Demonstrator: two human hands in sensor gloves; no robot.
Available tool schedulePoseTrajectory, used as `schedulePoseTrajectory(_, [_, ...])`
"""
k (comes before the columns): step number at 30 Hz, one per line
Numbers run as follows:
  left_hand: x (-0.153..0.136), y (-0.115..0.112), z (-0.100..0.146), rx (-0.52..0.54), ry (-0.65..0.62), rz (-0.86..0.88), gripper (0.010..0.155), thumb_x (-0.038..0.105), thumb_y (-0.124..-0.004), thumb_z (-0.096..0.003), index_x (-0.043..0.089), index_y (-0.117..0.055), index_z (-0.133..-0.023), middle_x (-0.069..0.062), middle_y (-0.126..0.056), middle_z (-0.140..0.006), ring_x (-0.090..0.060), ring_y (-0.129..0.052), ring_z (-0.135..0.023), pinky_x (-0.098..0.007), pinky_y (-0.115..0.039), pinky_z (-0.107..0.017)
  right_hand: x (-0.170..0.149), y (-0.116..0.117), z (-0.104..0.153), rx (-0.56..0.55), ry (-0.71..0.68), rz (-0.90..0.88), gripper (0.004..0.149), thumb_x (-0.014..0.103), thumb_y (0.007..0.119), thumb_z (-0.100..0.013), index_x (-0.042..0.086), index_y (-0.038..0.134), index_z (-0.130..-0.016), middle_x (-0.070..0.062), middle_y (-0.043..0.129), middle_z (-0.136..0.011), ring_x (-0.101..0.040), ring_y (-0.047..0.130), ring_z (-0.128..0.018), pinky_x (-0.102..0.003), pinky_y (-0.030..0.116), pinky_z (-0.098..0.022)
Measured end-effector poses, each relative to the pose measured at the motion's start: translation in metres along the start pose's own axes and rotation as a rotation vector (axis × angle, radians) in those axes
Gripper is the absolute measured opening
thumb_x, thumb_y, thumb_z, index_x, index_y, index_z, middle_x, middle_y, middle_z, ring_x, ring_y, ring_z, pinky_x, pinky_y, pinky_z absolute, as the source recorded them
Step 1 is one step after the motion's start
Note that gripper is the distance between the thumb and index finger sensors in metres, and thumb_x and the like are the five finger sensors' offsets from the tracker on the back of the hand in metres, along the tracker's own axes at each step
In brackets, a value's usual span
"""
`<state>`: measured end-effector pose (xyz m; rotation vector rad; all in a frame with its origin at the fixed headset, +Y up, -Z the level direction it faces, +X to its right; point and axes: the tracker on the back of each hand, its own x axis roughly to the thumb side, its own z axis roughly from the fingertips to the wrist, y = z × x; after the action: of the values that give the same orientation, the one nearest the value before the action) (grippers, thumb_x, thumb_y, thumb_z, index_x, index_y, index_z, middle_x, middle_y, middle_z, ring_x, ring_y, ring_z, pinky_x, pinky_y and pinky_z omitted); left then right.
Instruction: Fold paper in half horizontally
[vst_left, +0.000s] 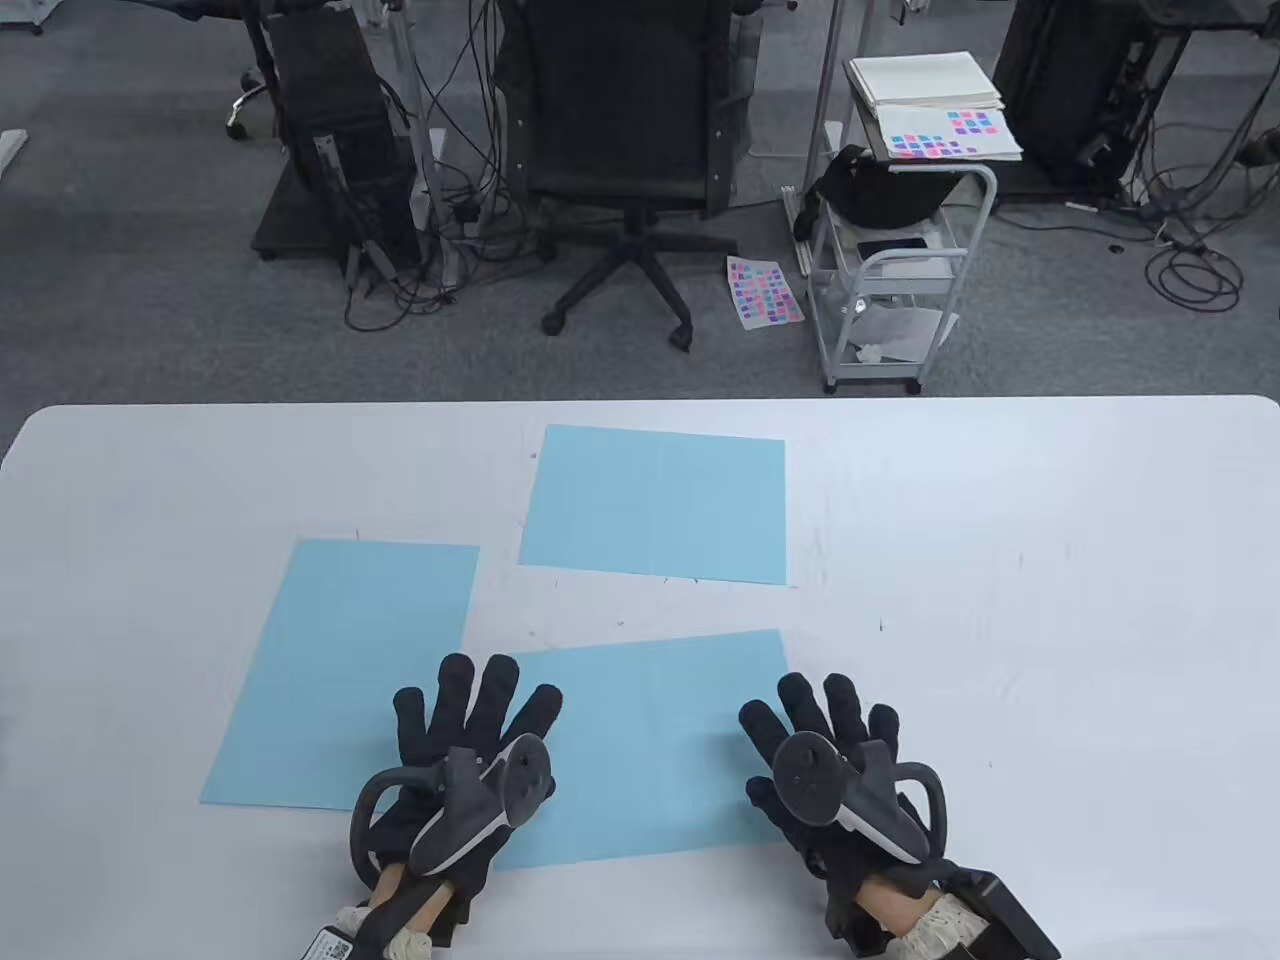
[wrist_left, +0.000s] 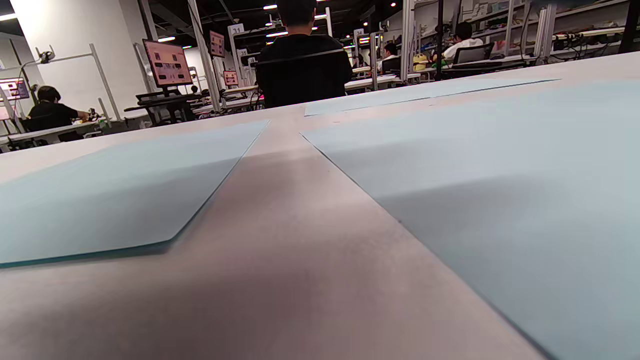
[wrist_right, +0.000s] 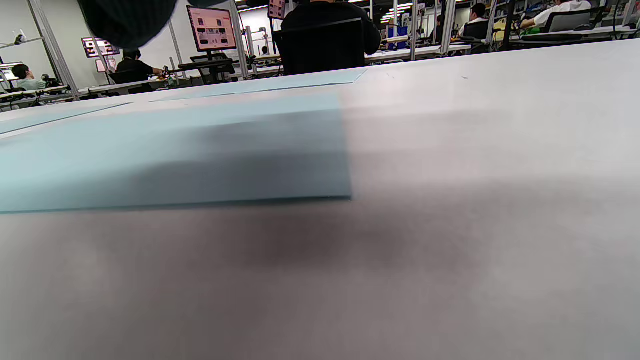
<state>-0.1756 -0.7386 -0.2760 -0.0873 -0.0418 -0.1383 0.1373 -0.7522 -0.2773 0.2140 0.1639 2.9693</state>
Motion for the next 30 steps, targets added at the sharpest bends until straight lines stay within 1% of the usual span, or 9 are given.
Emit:
schedulePoseTrajectory(8, [-0.001,-0.001,0.000,-0.015,-0.005,0.014,0.080,0.066,-0.064,-0.0330,0.064,-0.016,-0.097,0.018,-0.007,-0.119,-0.026,-0.009,-0.117,-0.063,-0.022,-0.087,0.002,0.000,0.001,0.007,0.001,0.006,0.069,0.051,0.067,-0.046,0.043,0.034,-0.106,0.005,0.013,-0.118,-0.039,0.005,-0.105,-0.069,0.012,-0.071])
schedulePoseTrajectory(10, [-0.001,-0.001,-0.001,-0.025,-0.001,0.019,0.079,0.065,-0.064,-0.0329,0.064,-0.019,-0.098,0.018,-0.009,-0.119,-0.026,-0.010,-0.117,-0.063,-0.023,-0.087,0.002,0.001,0.001,0.013,-0.002,0.006,0.068,0.051,0.067,-0.046,0.044,0.034,-0.105,0.005,0.014,-0.118,-0.039,0.005,-0.105,-0.069,0.012,-0.071])
schedulePoseTrajectory(13, [-0.002,-0.001,-0.003,-0.039,-0.003,0.032,0.079,0.065,-0.064,-0.0330,0.064,-0.019,-0.098,0.018,-0.009,-0.119,-0.026,-0.010,-0.117,-0.063,-0.023,-0.087,0.002,0.001,-0.003,0.026,-0.001,-0.006,0.067,0.050,0.067,-0.046,0.045,0.035,-0.105,0.005,0.014,-0.118,-0.039,0.005,-0.105,-0.069,0.012,-0.071])
schedulePoseTrajectory(17, [-0.006,0.000,-0.005,-0.045,0.002,0.037,0.079,0.066,-0.064,-0.0331,0.064,-0.019,-0.098,0.017,-0.008,-0.120,-0.026,-0.010,-0.117,-0.063,-0.023,-0.087,0.005,-0.003,-0.008,0.012,-0.010,-0.040,0.066,0.050,0.067,-0.046,0.045,0.036,-0.105,0.005,0.015,-0.119,-0.039,0.005,-0.105,-0.069,0.012,-0.071])
schedulePoseTrajectory(23, [-0.011,0.003,-0.003,-0.039,0.002,0.060,0.080,0.065,-0.064,-0.0329,0.063,-0.019,-0.098,0.017,-0.009,-0.119,-0.026,-0.011,-0.117,-0.063,-0.024,-0.087,0.018,-0.007,-0.017,0.036,-0.067,-0.046,0.066,0.050,0.067,-0.046,0.045,0.037,-0.105,0.004,0.018,-0.119,-0.039,0.006,-0.105,-0.069,0.012,-0.071])
schedulePoseTrajectory(25, [-0.012,0.004,-0.001,-0.058,-0.021,0.081,0.080,0.065,-0.065,-0.0328,0.063,-0.019,-0.098,0.016,-0.008,-0.119,-0.026,-0.010,-0.116,-0.063,-0.024,-0.087,0.024,-0.008,-0.022,0.060,-0.103,-0.053,0.064,0.049,0.068,-0.046,0.046,0.040,-0.104,0.008,0.017,-0.119,-0.038,0.003,-0.105,-0.068,0.012,-0.072])
schedulePoseTrajectory(30, [-0.012,0.006,0.000,-0.055,-0.023,0.090,0.080,0.065,-0.065,-0.0327,0.063,-0.020,-0.098,0.016,-0.009,-0.119,-0.026,-0.011,-0.116,-0.062,-0.025,-0.087,0.042,-0.008,-0.037,0.134,-0.204,-0.060,0.061,0.044,0.069,-0.047,0.047,0.044,-0.103,0.013,0.019,-0.118,-0.034,0.000,-0.104,-0.067,0.011,-0.072])
